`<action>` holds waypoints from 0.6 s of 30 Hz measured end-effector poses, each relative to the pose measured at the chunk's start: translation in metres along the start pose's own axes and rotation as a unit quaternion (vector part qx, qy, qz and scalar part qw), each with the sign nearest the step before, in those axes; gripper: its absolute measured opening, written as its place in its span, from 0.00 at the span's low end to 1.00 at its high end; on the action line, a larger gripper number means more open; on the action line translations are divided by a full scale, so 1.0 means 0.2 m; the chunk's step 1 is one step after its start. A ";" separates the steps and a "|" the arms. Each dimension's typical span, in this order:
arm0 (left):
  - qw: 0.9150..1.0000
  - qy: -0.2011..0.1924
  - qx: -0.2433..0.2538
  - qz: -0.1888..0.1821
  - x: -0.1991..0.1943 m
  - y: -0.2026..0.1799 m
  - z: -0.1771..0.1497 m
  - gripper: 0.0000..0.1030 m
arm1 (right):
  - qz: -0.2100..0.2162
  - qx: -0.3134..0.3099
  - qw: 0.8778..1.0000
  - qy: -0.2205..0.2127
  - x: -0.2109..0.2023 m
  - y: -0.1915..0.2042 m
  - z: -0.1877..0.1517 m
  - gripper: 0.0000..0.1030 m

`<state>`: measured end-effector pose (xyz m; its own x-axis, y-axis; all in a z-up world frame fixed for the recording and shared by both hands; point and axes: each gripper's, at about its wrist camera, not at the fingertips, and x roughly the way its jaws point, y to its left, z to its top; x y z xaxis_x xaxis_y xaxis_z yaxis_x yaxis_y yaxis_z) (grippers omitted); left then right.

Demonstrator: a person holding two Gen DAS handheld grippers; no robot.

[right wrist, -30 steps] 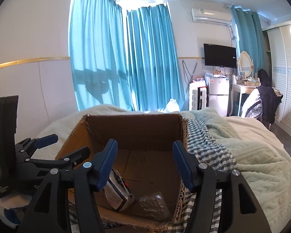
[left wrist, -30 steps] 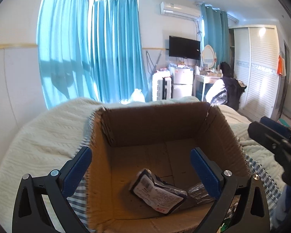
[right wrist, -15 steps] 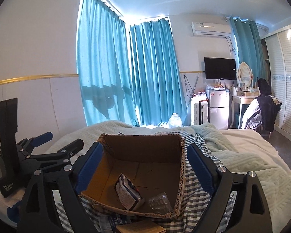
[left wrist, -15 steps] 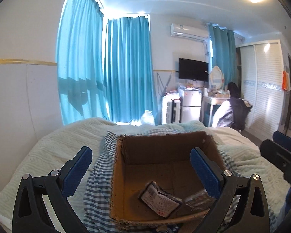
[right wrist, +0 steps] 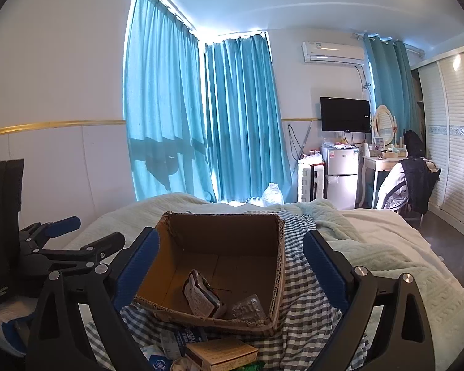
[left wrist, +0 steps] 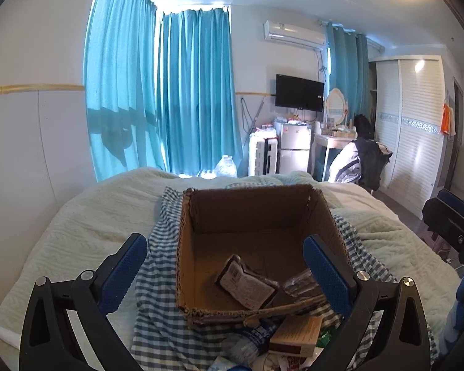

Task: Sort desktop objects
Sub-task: 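Withdraw both grippers from the box back toward the item pile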

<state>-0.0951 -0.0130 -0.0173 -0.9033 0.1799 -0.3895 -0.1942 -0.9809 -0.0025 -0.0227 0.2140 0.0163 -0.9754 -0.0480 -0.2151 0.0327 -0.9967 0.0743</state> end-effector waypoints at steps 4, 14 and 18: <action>1.000 0.005 -0.001 -0.005 -0.02 0.00 -0.02 1.00 | 0.000 -0.007 1.000 0.002 -0.03 0.01 -0.02 0.92; 0.999 0.039 0.005 -0.009 0.02 -0.02 -0.13 1.00 | -0.003 0.006 0.999 0.052 -0.05 -0.06 -0.22 0.92; 0.999 0.045 0.009 -0.013 0.02 -0.02 -0.18 1.00 | -0.005 0.012 0.998 0.061 -0.05 -0.09 -0.26 0.92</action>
<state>-0.0836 -0.0108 -0.0509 -0.8603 0.1977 -0.4699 -0.2250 -0.9744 0.0021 -0.0015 0.2287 -0.0327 -0.9417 -0.0474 -0.3332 0.0165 -0.9953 0.0951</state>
